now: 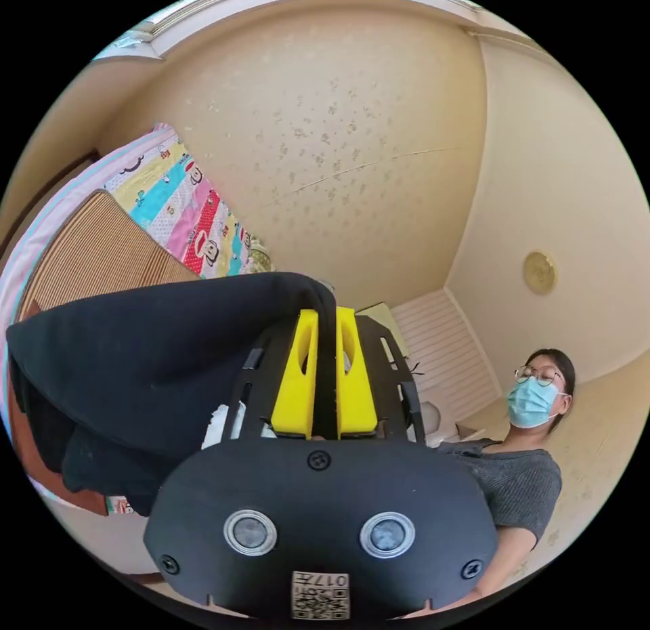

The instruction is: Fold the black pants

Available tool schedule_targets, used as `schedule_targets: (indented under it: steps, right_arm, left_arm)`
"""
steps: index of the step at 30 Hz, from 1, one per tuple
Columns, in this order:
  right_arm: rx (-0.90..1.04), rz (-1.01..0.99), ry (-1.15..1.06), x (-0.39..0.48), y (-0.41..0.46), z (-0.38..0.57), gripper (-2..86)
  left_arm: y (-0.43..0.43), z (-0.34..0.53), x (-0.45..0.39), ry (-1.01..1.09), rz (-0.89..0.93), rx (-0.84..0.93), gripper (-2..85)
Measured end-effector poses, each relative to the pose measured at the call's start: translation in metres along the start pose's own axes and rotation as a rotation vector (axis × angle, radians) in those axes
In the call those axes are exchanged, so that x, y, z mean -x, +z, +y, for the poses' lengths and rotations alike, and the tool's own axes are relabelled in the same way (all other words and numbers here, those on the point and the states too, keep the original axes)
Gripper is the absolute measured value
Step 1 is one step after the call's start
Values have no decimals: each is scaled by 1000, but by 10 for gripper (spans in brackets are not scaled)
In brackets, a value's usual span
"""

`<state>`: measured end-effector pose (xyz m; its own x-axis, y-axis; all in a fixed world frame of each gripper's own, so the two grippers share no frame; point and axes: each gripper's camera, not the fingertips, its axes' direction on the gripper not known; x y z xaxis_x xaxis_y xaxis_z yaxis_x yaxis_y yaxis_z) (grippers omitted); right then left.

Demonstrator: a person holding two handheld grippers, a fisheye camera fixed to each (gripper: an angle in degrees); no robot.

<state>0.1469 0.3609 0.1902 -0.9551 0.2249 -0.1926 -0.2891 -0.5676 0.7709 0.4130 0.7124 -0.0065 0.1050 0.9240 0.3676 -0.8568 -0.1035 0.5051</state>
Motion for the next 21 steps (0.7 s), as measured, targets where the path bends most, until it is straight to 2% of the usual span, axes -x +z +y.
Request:
schedule_targets:
  steps: [3, 7, 11, 13, 15, 18, 19, 21]
  right_arm:
    - [92, -177, 29, -18, 7, -4, 23]
    - [138, -346, 115, -41, 6, -14, 68]
    - [134, -626, 184, -60, -6, -48, 169]
    - [114, -734, 195, -66, -12, -71, 213]
    - [63, -921, 164, -72, -19, -109, 294]
    - [-94, -1218, 70, -82, -42, -155, 282]
    - [-114, -1200, 67, -85, -50, -161, 271]
    - [-143, -1087, 60, -91, -83, -177, 160]
  left_arm:
    - [32, 27, -89, 137, 39, 60, 48]
    - [89, 86, -196, 328, 207, 187, 49]
    - [150, 145, -267, 533, 406, 357, 50]
    - [196, 191, -300, 691, 528, 508, 52]
    - [231, 226, -313, 772, 596, 623, 53]
    - [290, 282, -312, 826, 622, 807, 53]
    - [312, 305, -305, 832, 596, 876, 53]
    - [343, 340, -287, 820, 529, 996, 53]
